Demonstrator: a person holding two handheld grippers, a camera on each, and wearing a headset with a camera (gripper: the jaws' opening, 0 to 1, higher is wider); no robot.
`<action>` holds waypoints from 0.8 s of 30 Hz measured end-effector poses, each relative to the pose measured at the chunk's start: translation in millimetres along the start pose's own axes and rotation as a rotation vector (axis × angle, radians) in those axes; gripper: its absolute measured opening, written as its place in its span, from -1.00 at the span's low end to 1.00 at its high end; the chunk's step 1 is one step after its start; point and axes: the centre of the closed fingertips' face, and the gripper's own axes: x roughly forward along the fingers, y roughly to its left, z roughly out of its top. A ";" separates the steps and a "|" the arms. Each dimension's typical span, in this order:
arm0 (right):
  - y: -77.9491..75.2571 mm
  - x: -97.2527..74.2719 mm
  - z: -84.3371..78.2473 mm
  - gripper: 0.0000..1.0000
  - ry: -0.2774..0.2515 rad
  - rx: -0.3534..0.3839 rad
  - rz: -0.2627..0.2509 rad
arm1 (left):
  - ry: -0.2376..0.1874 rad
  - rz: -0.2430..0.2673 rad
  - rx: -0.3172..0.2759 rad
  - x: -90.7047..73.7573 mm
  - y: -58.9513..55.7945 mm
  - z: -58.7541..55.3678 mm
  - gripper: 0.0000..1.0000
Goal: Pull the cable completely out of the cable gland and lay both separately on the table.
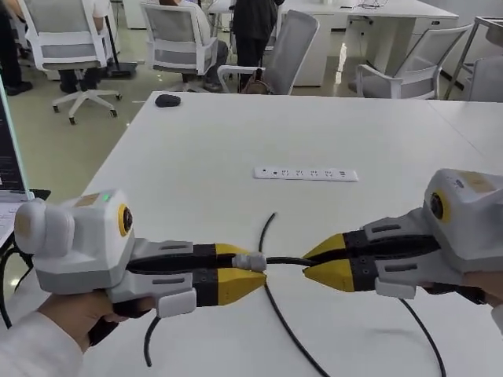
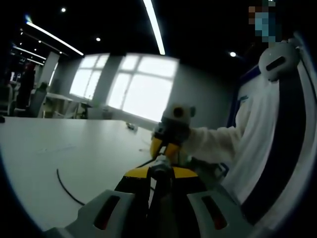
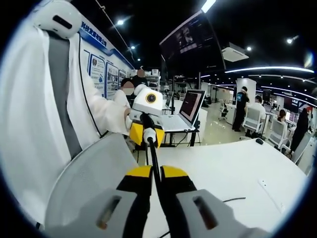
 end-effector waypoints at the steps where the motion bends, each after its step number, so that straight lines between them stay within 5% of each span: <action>1: -0.7 -2.3 -2.1 -0.89 0.004 0.003 -0.006 | 0.001 0.001 -0.001 -1.9 0.0 -0.6 -0.67; 10: -7.1 -22.7 -23.7 -0.88 0.032 0.056 -0.066 | -0.007 0.022 -0.004 -12.6 3.0 0.7 -0.67; 24: -5.1 -24.3 -34.4 -0.88 0.056 0.079 -0.078 | -0.025 0.031 -0.019 -14.2 4.6 2.3 -0.67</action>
